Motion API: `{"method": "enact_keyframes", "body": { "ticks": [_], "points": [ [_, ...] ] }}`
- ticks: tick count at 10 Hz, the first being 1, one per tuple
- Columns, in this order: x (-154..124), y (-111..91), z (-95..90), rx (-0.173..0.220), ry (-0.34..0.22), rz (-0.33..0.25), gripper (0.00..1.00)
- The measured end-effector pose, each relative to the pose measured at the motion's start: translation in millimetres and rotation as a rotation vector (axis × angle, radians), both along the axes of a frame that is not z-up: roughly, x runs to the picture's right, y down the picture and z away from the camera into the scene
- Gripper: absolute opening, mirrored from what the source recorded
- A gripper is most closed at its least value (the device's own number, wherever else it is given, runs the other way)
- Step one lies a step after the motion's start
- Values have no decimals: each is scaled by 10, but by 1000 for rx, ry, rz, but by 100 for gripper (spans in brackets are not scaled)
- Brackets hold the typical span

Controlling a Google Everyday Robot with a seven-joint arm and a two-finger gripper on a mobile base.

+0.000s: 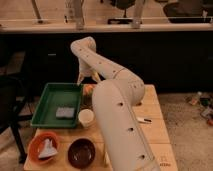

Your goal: Place apple in plastic cup

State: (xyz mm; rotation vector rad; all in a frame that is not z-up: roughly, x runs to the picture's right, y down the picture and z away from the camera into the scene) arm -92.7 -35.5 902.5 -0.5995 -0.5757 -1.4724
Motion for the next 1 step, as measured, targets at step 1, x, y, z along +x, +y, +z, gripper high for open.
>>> {"method": "enact_keyframes", "body": {
  "ticks": [1],
  "points": [
    [0, 0, 0, 0, 0, 0, 80]
  ]
}}
